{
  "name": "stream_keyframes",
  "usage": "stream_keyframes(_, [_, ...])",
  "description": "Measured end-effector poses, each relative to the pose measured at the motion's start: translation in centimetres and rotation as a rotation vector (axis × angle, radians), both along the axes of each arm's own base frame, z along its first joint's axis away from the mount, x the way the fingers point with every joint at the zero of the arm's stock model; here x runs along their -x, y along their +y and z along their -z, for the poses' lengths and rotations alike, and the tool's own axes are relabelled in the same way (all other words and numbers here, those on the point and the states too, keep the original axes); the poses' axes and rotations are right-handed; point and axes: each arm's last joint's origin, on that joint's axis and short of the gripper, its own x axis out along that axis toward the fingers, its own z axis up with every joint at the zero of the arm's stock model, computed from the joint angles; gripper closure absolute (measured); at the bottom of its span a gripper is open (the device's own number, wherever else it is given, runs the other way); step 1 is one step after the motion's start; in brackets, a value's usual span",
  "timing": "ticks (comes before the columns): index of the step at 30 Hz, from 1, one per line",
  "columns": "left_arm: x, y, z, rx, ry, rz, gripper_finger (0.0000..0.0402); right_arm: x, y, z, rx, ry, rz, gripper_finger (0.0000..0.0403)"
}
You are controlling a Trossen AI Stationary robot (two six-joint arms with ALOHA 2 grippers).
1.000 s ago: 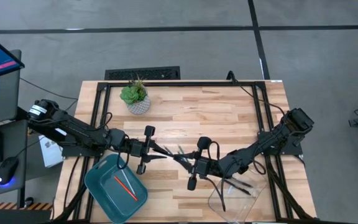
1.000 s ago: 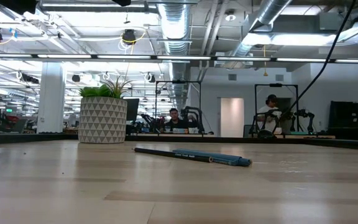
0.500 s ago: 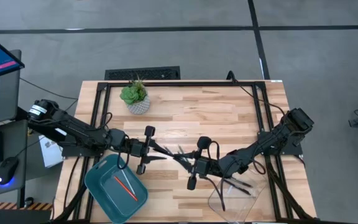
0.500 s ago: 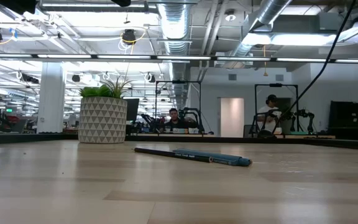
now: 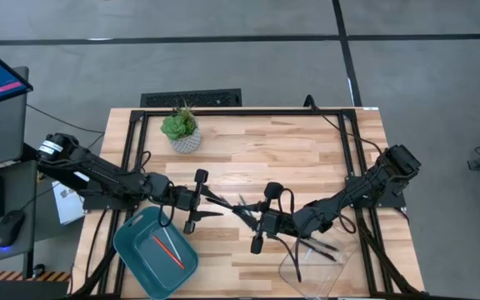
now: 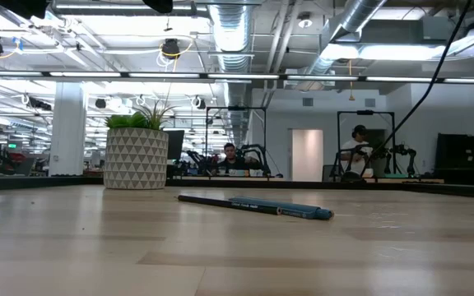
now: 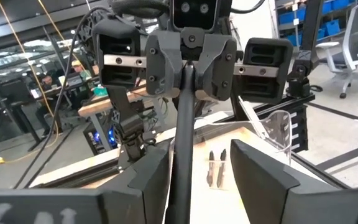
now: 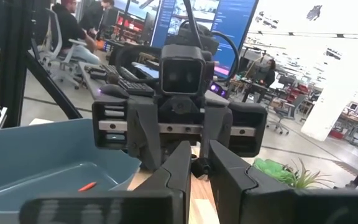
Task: Sort pens & pencils
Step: Put the black pen into the transparent bin
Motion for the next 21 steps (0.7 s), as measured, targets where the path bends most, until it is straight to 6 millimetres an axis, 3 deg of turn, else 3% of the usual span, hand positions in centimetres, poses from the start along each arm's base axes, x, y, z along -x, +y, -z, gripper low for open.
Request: stream_keyframes(21, [0.0,0.9,1.4,0.023,0.099,-0.034,0.0236,0.0,0.1,0.0,0.0,0.0,-0.003,0.0336])
